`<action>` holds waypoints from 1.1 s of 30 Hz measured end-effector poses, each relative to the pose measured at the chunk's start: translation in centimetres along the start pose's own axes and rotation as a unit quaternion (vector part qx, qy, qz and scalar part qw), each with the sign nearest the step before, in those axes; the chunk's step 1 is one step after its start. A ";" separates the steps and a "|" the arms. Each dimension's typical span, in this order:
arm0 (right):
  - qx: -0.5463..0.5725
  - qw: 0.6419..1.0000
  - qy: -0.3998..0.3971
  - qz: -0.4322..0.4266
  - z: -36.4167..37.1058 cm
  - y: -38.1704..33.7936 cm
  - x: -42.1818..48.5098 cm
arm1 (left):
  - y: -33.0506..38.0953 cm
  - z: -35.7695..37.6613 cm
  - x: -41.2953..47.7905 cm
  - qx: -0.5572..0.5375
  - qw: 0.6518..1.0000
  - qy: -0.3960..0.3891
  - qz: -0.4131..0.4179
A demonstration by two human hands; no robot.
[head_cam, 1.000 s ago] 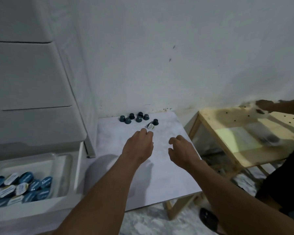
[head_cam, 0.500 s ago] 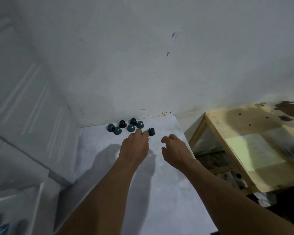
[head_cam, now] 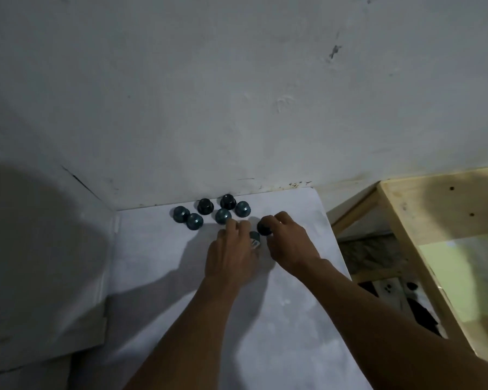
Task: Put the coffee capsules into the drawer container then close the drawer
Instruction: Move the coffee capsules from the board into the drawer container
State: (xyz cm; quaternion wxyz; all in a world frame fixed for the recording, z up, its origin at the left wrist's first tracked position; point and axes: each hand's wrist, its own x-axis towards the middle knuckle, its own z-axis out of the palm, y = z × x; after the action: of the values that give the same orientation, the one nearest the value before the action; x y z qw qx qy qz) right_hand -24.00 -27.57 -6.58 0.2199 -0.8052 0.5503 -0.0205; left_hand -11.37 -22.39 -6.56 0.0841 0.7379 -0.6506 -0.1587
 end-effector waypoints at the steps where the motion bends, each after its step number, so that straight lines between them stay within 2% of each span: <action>1: 0.001 1.000 -0.003 -0.002 0.2 0.2 0.5 | 0.0 0.6 0.1 0.002 1.000 -0.004 0.001; 6: 0.002 1.000 -0.020 -0.011 0.7 1.0 1.7 | 0.7 2.4 1.0 -0.021 1.000 -0.006 -0.002; 16: 0.010 0.999 0.009 -0.031 1.4 1.5 2.9 | -0.2 2.8 2.6 -0.079 0.997 0.008 -0.001; 26: 0.017 0.999 0.033 -0.019 -1.2 -0.5 -0.6 | -1.4 -0.9 0.4 -0.046 0.997 0.063 0.024; 33: 0.028 0.995 0.079 -0.052 -2.9 -2.2 -4.8 | -0.3 -4.3 -3.6 -0.038 0.994 0.093 0.033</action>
State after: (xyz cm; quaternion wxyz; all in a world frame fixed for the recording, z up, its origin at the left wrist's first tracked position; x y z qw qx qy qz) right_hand -24.73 -23.58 -2.15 0.1973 -0.8221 0.5225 -0.1106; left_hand -9.96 -19.19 -2.22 0.1777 0.7239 -0.6573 -0.1112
